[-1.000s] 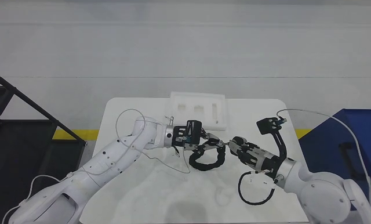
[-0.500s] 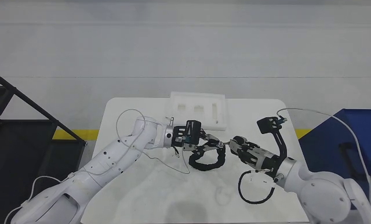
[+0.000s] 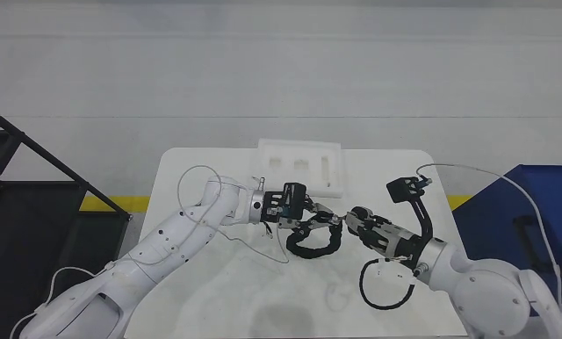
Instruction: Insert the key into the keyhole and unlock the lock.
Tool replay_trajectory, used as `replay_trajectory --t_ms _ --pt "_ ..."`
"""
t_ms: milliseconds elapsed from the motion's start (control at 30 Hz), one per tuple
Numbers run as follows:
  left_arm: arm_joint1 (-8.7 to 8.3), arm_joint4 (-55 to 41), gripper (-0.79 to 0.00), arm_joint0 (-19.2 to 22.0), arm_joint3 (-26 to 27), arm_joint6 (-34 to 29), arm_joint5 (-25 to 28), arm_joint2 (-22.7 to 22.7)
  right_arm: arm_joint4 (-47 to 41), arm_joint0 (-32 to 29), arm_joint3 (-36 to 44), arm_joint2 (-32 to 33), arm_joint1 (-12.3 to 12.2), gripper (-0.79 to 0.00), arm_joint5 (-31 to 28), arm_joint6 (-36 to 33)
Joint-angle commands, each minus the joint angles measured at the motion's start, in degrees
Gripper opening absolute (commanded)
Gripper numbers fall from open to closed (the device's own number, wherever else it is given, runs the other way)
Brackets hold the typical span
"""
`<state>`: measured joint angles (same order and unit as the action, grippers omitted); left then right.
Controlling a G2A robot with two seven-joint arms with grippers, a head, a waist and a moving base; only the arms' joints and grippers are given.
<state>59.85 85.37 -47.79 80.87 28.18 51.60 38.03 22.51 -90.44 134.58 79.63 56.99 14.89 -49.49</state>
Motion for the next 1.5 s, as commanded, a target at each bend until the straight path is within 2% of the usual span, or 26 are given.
replay_trajectory --t_ms 0,1100,1133,1167,1467 --pt "0.07 0.1 -0.785 -0.1 0.0 0.1 0.1 0.1 0.1 0.1 -0.1 -0.1 0.0 -0.785 0.1 0.0" --pt "1.06 -0.4 -0.785 -1.5 0.0 -1.0 1.7 2.7 1.8 3.9 -1.3 -4.2 0.3 -0.785 3.7 -1.4" --pt "1.07 -0.3 -0.785 -1.5 0.1 -1.1 1.9 2.8 1.5 4.2 -1.5 -4.2 0.3 -0.570 4.0 -1.6" --pt "1.08 -0.3 -0.785 -1.5 0.1 -1.2 2.2 2.9 1.3 4.4 -1.6 -4.2 0.3 0.000 4.1 -1.6" --pt "1.00 -3.4 -0.785 -0.9 0.8 -6.2 6.4 3.9 1.3 5.1 -1.0 -0.8 -0.2 0.000 2.3 -5.5"
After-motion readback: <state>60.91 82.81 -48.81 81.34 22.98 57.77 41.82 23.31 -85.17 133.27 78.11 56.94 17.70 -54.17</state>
